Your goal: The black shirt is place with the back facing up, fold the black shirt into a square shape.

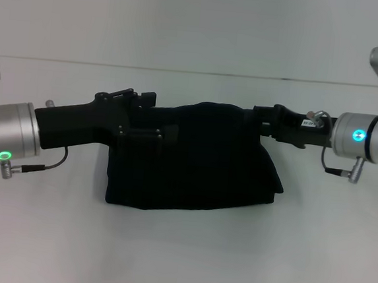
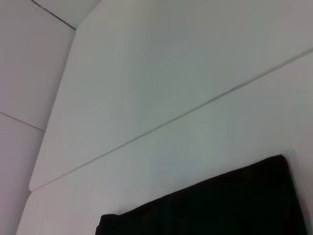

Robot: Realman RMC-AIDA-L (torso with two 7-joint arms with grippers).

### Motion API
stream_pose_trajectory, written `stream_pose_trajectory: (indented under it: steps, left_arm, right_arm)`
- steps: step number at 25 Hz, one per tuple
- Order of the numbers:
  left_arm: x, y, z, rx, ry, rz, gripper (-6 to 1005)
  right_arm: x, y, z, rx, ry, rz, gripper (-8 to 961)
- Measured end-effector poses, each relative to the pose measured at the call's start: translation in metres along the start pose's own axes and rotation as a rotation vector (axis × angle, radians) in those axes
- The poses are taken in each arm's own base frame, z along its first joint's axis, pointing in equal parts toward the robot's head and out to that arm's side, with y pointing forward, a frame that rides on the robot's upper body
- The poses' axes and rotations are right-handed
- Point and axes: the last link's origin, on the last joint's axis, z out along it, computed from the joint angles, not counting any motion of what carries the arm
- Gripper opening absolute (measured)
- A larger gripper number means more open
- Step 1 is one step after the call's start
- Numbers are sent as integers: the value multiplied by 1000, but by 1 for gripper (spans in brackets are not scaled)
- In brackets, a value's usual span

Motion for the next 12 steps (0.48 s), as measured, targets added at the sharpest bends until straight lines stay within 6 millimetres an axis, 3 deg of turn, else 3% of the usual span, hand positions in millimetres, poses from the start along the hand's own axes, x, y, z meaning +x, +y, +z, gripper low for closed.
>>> stream_pose_trajectory:
  steps: [10,12]
  left_arm:
    - [-7,1,-6,16,-2,-17,951]
    - [-8,1,-7,17,-2,-18,951]
  right_arm:
    - [8,3,10,10,-23,9,574]
    - [8,2,11,21,-33,-6,486]
